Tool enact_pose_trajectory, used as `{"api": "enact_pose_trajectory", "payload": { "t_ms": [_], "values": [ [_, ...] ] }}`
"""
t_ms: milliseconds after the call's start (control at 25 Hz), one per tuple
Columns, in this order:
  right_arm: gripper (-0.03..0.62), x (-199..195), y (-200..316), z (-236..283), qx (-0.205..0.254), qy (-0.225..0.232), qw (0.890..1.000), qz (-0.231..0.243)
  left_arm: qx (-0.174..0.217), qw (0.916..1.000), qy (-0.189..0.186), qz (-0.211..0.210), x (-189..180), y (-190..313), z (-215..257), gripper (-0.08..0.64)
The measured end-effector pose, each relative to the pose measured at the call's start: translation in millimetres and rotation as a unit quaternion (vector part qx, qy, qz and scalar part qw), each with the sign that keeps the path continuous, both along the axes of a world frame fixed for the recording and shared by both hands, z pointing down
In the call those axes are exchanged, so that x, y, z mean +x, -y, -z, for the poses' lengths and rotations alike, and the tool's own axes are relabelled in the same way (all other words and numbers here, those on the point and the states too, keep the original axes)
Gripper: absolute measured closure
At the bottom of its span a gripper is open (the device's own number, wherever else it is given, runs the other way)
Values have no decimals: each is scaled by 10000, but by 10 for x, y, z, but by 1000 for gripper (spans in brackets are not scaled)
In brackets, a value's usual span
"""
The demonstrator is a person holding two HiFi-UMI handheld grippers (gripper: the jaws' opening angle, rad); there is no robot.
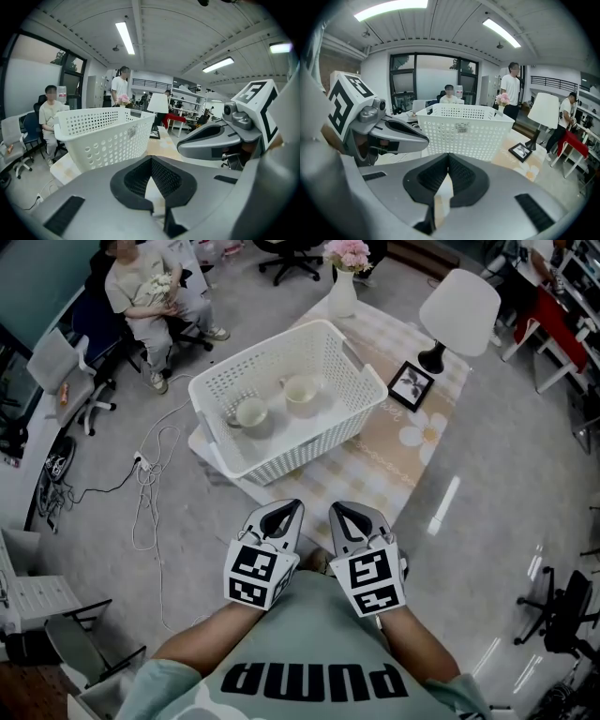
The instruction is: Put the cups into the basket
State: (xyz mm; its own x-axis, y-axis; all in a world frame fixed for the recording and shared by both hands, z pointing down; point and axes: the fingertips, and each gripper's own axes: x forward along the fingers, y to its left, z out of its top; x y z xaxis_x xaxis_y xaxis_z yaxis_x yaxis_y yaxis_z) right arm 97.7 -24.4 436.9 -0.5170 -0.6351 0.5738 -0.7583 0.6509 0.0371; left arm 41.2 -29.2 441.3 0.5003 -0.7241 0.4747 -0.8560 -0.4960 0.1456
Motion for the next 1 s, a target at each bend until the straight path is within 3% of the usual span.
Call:
{"api": "enact_pose_trajectory", "payload": {
  "t_ms": [1000],
  "values": [
    [577, -152, -318, -367, -158, -182, 9996, 159, -278, 9995, -28, 149, -174, -360, -317, 555]
  ]
}}
